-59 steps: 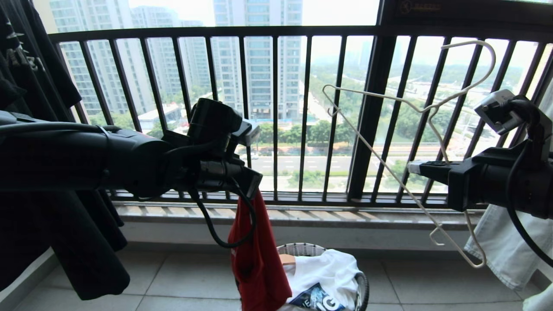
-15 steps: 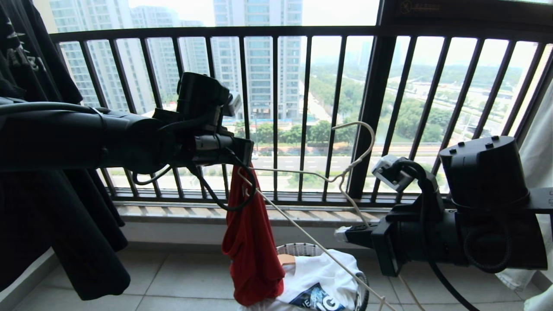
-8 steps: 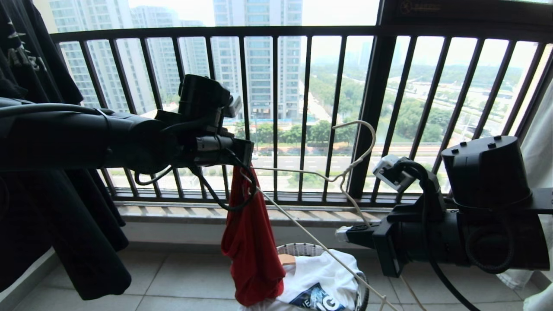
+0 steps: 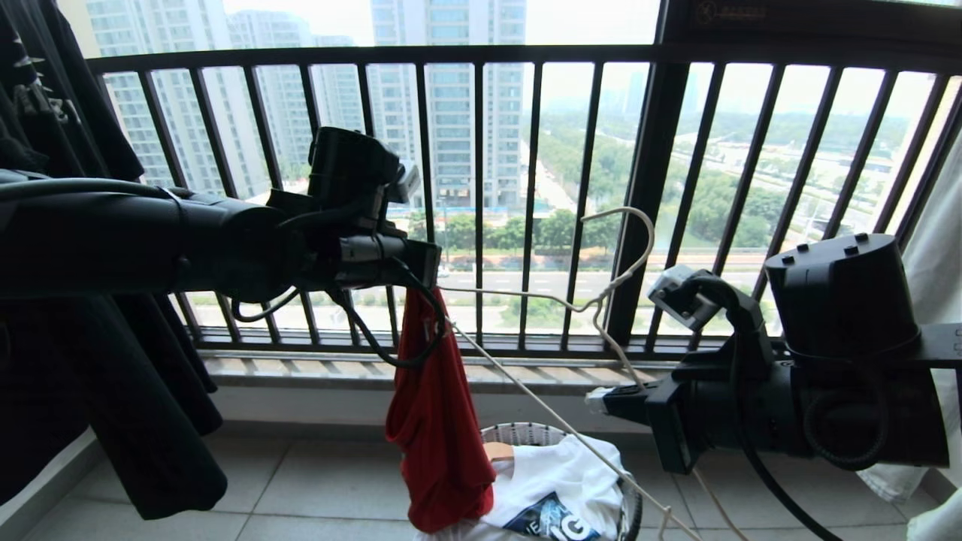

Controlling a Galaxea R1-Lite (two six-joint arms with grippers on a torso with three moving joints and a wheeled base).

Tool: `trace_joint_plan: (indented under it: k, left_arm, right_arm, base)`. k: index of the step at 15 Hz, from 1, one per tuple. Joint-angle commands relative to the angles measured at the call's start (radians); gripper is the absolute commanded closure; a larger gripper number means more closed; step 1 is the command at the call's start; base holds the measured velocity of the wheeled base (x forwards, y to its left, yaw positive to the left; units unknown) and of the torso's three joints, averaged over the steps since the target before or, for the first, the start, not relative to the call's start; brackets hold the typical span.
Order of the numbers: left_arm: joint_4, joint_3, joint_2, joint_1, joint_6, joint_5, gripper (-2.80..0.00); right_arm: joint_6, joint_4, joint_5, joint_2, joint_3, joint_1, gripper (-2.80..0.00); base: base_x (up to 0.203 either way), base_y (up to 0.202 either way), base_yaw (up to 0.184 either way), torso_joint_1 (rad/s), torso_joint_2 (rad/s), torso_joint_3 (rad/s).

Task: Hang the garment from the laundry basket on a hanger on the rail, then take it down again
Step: Hang the clothes on the clothes rack

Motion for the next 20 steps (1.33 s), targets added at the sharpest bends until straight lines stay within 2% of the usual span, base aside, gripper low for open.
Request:
trace_joint_plan:
  k: [1, 3, 5, 9, 12, 17, 20]
  left_arm:
    - [0.000, -0.001, 0.003, -0.001, -0.002, 0.000, 0.00]
    - [0.000, -0.002, 0.006, -0.001, -0.002, 0.000, 0.00]
    - [0.000, -0.002, 0.006, -0.004, -0.002, 0.000, 0.00]
    - [-0.002, -0.005, 0.005, -0.006, -0.005, 0.000, 0.00]
    - [0.000, -0.010, 0.002, -0.018, -0.031, -0.002, 0.00]
    - [0.009, 0.006, -0.035, -0.027, -0.031, -0.005, 0.00]
    - [0.013, 0.022, -0.064, -0.029, -0.028, -0.006, 0.00]
  right_arm:
    - [0.008, 0.003, 0.003, 0.004, -0.013, 0.003, 0.00]
    - [0.033, 0.006, 0.003, 0.006, -0.025, 0.004, 0.00]
    - [0.108, 0.011, 0.003, 0.010, -0.062, 0.007, 0.00]
    - [0.182, 0.011, 0.000, 0.050, -0.096, 0.028, 0.00]
    - [0.210, 0.011, 0.000, 0.064, -0.105, 0.032, 0.00]
    - [0.209, 0.005, -0.076, 0.085, -0.111, 0.034, 0.00]
    - [0.167, 0.005, -0.123, 0.085, -0.105, 0.032, 0.00]
  base:
    - [0.000, 0.000, 0.000, 0.000, 0.00, 0.000]
    - [0.000, 0.000, 0.000, 0.000, 0.00, 0.000]
    - [0.000, 0.000, 0.000, 0.000, 0.00, 0.000]
    - [0.000, 0.000, 0.000, 0.000, 0.00, 0.000]
    - [0.000, 0.000, 0.000, 0.000, 0.00, 0.000]
    - [0.000, 0.000, 0.000, 0.000, 0.00, 0.000]
    - [0.000, 0.000, 0.000, 0.000, 0.00, 0.000]
